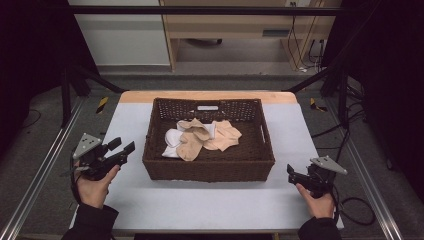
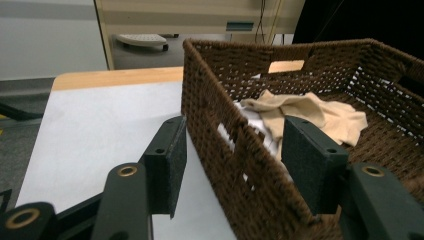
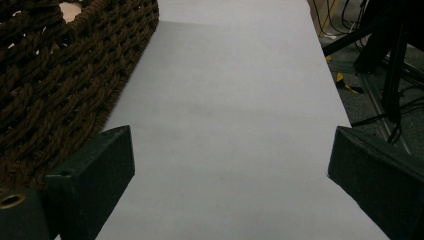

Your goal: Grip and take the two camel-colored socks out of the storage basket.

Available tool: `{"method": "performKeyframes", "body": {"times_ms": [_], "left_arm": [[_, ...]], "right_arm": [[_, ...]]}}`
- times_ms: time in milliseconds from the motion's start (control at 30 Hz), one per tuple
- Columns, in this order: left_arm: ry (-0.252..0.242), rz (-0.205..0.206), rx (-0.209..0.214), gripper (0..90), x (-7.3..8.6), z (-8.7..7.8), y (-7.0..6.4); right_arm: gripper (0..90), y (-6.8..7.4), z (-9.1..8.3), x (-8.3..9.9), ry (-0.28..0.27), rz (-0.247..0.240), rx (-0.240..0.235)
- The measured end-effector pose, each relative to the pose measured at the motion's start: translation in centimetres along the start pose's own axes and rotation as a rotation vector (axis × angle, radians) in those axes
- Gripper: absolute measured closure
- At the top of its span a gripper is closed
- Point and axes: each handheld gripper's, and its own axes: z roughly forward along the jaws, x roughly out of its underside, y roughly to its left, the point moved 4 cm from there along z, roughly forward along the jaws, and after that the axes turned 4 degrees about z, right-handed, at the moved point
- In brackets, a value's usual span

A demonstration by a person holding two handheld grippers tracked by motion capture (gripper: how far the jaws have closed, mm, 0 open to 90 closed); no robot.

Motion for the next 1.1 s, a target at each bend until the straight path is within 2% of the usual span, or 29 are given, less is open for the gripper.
{"method": "performKeyframes", "body": {"times_ms": [300, 433, 567, 733, 1100], "left_arm": [[-0.033, 0.012, 0.004, 43.3, -2.5, 1.3, -0.9], [-0.044, 0.026, 0.017, 43.1, -3.8, 2.1, -2.0], [-0.040, 0.038, 0.034, 43.0, -4.3, 2.8, -2.9], [-0.022, 0.078, 0.048, 42.7, -5.0, 4.1, -4.2], [-0.004, 0.108, 0.065, 42.4, -6.7, 7.2, -6.9]], "right_arm": [[5.5, 0.2, 0.1, -0.1, -0.002, -0.008, -0.003], [5.5, 0.2, 0.1, -0.1, -0.003, -0.012, -0.004], [5.5, 0.2, 0.1, -0.1, -0.004, -0.011, -0.004], [5.5, 0.2, 0.2, -0.2, -0.007, -0.010, -0.003], [5.4, 0.3, 0.2, -0.3, -0.009, -0.002, -0.008]]}}
